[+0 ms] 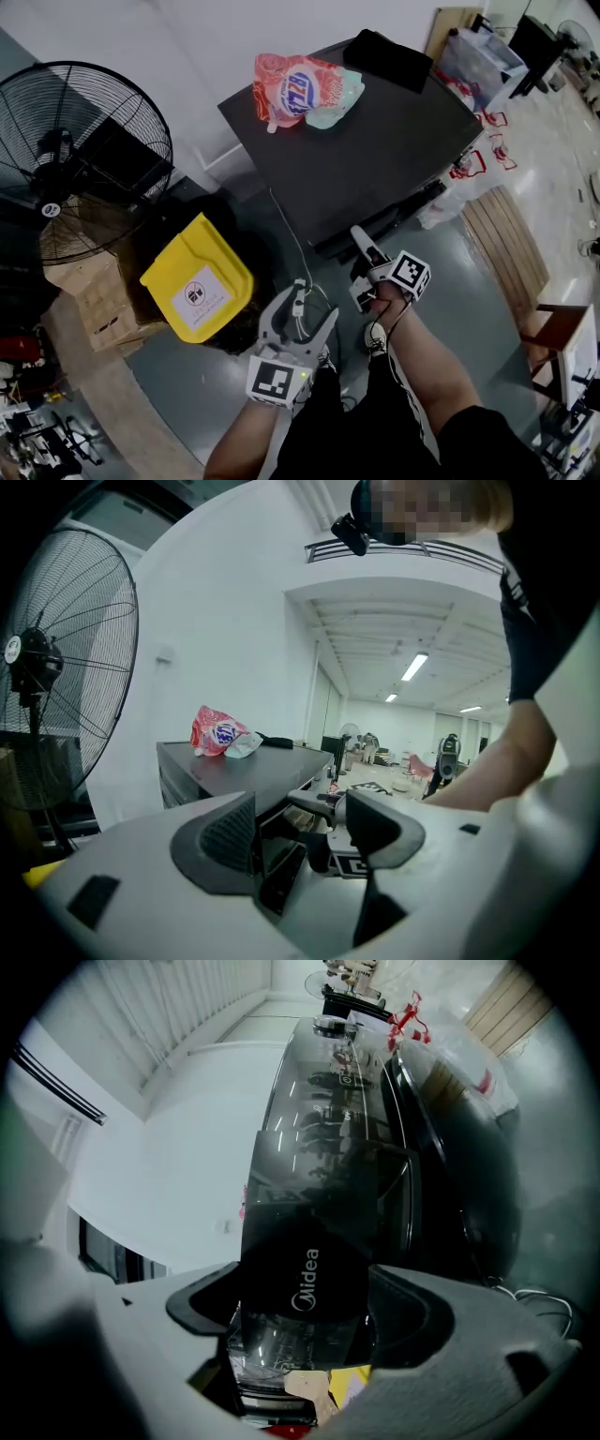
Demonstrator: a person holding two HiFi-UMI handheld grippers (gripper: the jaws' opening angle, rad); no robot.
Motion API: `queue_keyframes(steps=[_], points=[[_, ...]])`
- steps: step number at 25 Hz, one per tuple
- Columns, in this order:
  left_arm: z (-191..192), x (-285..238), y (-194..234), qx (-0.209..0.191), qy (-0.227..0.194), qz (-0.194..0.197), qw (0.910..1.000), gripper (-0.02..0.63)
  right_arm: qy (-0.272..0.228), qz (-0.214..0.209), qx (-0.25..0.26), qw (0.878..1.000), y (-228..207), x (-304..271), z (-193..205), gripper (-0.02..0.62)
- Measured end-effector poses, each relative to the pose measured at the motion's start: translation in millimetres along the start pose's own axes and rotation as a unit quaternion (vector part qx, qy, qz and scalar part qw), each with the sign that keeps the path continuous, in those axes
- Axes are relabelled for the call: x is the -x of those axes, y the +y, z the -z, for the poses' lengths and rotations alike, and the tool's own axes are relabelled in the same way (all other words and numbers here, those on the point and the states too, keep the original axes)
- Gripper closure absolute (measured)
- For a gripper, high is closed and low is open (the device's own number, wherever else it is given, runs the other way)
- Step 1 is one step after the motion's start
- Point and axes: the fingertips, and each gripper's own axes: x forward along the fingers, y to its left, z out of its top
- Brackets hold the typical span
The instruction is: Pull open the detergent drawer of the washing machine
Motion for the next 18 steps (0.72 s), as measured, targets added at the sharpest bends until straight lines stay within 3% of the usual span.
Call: queue_keyframes(steps=[13,16,18], points=[[1,12,-22,-0.003,-0.003,0.011,0.9999,0.330,-0.002,0.002,-0.006,1.000,-6,38,7,0.183],[2,14,-30,-0.006,-0.003,0.019,0.9998,0.329,-0.006,-0.004,-0.004,1.000,-7,51,8,0.211],[2,14,-37,-0.009,-0.001,0.025,0.9997,0.330,-0.005,-0.002,0.004,1.000,-5,59,8,0.273]])
